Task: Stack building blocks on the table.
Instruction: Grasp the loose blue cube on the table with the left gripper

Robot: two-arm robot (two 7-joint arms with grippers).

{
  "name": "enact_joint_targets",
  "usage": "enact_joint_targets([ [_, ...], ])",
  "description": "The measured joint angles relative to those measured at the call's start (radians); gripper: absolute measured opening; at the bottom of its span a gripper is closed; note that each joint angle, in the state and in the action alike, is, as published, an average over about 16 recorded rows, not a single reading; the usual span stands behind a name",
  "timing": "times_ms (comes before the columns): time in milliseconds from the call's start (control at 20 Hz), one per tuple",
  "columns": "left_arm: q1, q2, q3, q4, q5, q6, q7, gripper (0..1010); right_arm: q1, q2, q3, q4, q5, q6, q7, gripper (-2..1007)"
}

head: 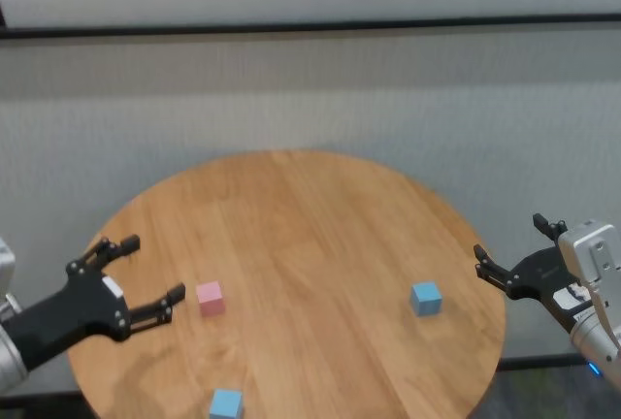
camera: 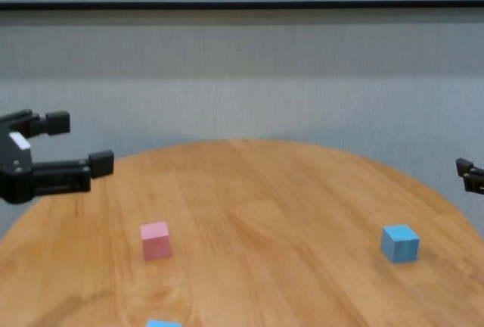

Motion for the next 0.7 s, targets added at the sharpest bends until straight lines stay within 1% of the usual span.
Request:
enact_joint_targets([
  [150, 0.007, 0.013, 0.003, 0.001, -0.041, -0.012, -0.087, 1000, 0.000, 0.000, 0.000, 0.000, 0.000, 0.000, 0.000, 1005],
  [300, 0.006, 0.017, 0.017, 0.013, -0.062, -0.017, -0.158, 1000, 0.000, 0.000, 0.000, 0.000, 0.000, 0.000, 0.000, 1005],
  [500, -0.002, 0.011, 0.044, 0.039, -0.065, -0.016, -0.237, 1000, 0.000, 0.000, 0.000, 0.000, 0.000, 0.000, 0.000, 1005],
  [700, -0.014, -0.002, 0.073, 0.070, -0.056, -0.010, -0.297, 1000, 0.000, 0.000, 0.000, 0.000, 0.000, 0.000, 0.000, 1005],
])
